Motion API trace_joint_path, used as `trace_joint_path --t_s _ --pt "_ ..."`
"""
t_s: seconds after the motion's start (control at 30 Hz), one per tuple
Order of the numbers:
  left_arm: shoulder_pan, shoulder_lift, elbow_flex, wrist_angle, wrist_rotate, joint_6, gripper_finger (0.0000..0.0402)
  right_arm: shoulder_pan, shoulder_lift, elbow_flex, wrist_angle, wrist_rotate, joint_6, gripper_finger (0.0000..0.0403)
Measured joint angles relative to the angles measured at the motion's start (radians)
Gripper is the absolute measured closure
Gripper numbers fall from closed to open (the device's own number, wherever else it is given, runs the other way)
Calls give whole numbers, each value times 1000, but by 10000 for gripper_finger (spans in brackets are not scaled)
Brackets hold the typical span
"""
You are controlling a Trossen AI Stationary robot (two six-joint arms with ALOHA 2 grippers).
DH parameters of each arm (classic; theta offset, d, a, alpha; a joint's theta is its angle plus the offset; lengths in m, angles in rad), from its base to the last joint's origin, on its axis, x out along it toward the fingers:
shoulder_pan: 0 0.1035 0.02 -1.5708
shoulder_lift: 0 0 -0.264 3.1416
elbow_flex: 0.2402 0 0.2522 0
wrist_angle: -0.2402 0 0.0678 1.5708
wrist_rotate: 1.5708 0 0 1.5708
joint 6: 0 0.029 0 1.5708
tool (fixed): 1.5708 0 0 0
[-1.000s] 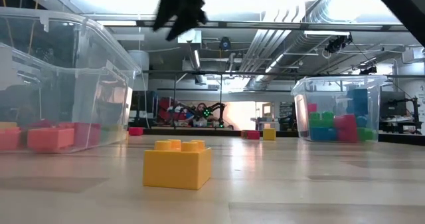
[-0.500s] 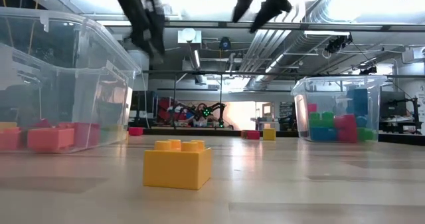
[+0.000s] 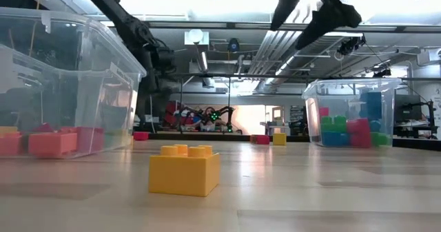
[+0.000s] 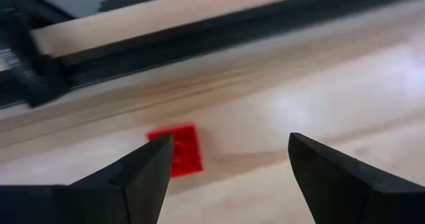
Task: Sort blocks by size
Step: Put the small red game piece into the left transparent bin
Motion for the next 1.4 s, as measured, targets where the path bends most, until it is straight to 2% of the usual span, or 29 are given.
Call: trace_joint_path --t_s 0.2,0.33,0.47,0.7,1.0,1.13,1.33,1.4 --pt "8 0 -53 23 -134 -17 117 35 1 -8 2 14 38 107" --pt "29 0 -87 79 -80 -67 117 36 1 -8 3 18 38 107" --pt "35 0 -114 127 -77 -99 117 34 1 -8 10 18 37 107" --pt "30 48 -118 125 -40 -119 117 34 1 -8 10 23 38 107" --pt "12 87 -116 130 -97 -147 121 34 1 -7 31 24 38 107" --pt "11 89 -116 125 -124 -148 157 34 1 -7 32 24 38 107" --pt "12 89 -116 125 -139 -155 290 34 1 -7 38 24 38 107" --pt "13 86 -116 127 -129 -144 305 34 1 -7 39 24 39 107"
